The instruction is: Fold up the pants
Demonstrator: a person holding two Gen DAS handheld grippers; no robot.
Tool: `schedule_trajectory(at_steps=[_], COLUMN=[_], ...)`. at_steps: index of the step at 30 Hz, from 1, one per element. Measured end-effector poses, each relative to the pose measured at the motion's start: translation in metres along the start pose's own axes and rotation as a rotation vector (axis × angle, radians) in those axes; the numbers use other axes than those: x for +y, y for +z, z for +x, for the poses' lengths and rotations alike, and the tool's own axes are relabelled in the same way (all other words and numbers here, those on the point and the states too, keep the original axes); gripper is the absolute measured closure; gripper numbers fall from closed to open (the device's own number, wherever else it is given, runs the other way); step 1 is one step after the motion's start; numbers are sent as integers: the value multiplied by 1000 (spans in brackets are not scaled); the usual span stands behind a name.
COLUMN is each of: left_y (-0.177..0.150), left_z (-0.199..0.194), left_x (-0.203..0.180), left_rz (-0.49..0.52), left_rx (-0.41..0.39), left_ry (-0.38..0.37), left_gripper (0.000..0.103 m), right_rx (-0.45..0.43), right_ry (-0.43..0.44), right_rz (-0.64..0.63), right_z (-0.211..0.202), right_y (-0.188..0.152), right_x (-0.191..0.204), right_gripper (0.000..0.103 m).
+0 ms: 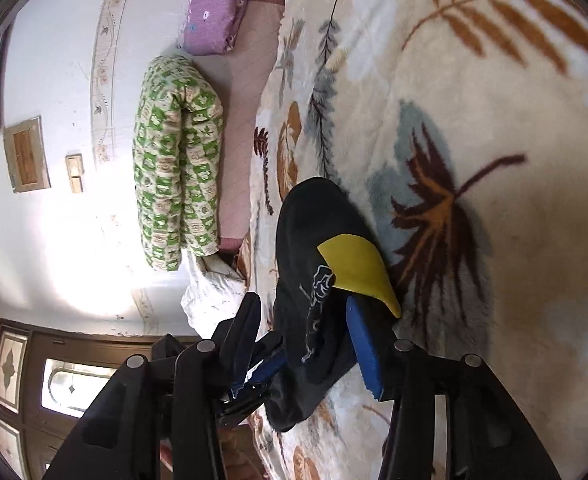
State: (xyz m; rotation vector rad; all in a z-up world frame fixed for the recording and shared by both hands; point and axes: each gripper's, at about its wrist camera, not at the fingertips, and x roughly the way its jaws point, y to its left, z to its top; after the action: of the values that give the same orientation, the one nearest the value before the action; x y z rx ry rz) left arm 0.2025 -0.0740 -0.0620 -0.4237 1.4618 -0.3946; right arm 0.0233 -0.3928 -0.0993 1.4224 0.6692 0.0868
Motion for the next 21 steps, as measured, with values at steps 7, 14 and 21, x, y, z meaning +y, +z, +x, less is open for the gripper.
schedule_trajectory(at_steps=[7,14,21], left_y=[-2,-16,-37], left_z=[-46,-33,17], left_x=[46,1,-61], left_rz=[-76,-16,16], left_rx=[-78,-42,67], left_ry=[32,-85,-192], left_gripper=[77,77,77], right_rx=[-11,-18,8], right_ry=[-4,42,-90], right_rz=[-103,-150,-322], right_z=[-23,12,34], right_y=[-8,10,29], right_x=[26,56,77], right_gripper=[56,56,53])
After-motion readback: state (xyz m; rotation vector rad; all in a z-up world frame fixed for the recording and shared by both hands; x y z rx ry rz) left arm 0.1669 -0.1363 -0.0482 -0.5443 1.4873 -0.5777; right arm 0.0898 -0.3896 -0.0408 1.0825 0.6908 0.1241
